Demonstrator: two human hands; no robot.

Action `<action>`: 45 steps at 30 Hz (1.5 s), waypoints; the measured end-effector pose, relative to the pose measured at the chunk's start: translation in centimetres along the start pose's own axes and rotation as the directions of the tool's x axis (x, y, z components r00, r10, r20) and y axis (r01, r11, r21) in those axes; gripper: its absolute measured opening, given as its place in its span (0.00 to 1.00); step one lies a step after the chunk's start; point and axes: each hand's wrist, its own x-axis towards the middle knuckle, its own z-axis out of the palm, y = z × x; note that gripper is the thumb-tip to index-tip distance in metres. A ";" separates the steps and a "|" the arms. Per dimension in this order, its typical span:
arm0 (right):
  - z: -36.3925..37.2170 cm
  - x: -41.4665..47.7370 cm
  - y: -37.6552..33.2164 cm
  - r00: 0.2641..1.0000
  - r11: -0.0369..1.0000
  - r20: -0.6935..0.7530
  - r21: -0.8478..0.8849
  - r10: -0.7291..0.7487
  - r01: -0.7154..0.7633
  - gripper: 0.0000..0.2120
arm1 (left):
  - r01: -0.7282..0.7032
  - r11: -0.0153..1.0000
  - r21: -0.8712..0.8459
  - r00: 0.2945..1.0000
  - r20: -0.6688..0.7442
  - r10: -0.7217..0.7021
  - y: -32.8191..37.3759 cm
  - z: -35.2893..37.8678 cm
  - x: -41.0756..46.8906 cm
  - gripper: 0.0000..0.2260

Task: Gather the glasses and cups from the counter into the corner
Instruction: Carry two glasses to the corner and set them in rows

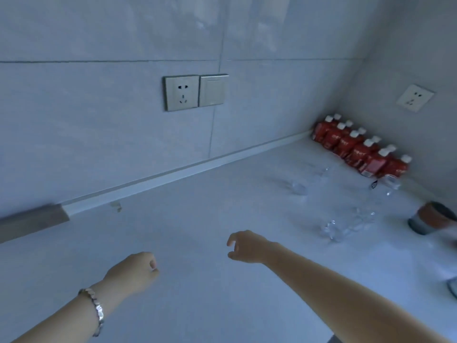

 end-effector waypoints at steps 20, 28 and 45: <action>-6.7 -1.0 33.4 0.876 0.858 -0.173 0.356 0.450 -0.370 0.43 | -0.064 0.992 0.107 0.996 0.074 0.056 33.2 6.9 9.8 0.04; -8.3 -1.4 37.0 0.902 0.861 -0.207 0.437 0.379 -0.262 0.43 | -0.284 0.929 0.236 0.948 -0.078 0.309 43.4 4.9 18.8 0.35; -9.1 -2.4 38.7 0.940 0.953 -0.268 0.270 0.211 -0.137 0.40 | -0.367 0.916 0.161 0.916 -0.106 0.386 45.3 6.8 19.1 0.37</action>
